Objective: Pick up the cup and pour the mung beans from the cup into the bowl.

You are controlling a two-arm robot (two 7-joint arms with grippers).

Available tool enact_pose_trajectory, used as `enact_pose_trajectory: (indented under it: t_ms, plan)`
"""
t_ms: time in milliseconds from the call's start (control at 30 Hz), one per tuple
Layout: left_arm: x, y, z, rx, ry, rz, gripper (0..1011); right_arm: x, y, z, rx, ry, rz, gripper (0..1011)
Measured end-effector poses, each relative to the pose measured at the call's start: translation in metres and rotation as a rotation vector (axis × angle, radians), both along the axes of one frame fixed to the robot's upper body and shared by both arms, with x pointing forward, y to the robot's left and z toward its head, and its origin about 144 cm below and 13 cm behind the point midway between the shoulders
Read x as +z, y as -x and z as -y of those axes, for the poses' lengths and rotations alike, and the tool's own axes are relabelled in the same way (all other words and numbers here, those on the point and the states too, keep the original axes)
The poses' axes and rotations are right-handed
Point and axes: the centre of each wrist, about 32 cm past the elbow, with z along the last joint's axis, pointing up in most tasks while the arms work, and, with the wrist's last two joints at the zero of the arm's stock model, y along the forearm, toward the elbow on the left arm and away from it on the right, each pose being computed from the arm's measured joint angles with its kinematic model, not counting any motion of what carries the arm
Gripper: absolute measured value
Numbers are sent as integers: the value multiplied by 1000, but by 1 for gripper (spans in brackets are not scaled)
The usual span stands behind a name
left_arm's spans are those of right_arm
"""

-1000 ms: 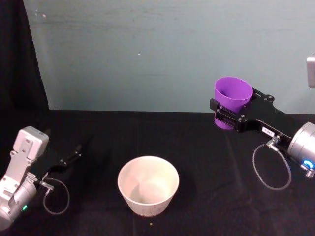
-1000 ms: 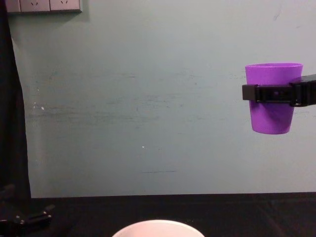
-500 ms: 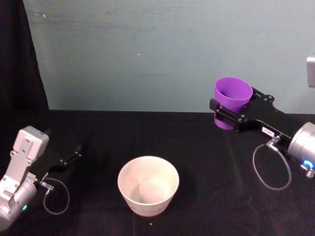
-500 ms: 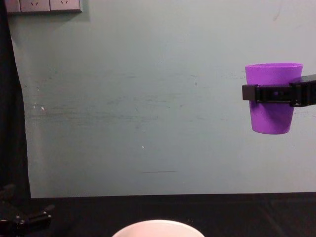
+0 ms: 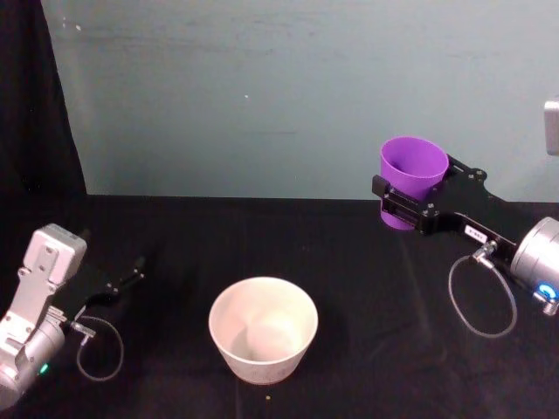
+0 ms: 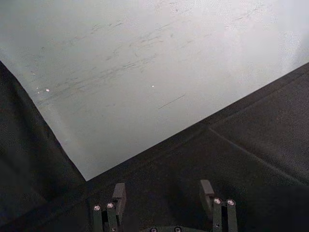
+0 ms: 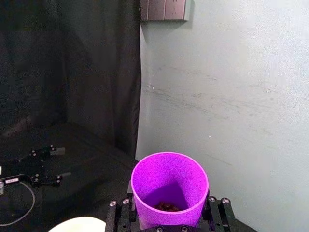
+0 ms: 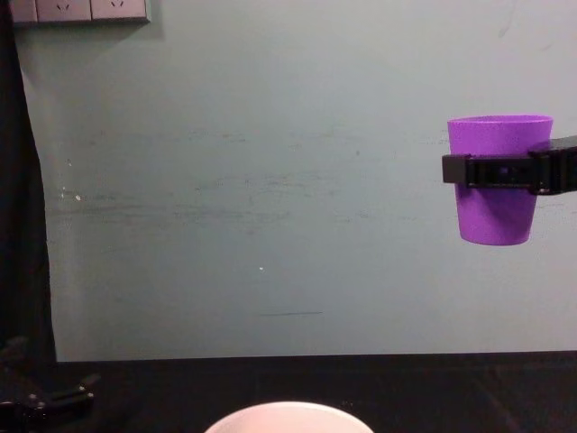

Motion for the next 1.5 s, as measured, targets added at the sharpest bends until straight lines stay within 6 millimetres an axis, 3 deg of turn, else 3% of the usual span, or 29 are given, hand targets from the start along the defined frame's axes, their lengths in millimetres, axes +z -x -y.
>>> enact_pose_trajectory:
  t_ms: [1500]
  plan:
    - [0,0,0,0,0,0,1003,0,0,0,0,0,0,734]
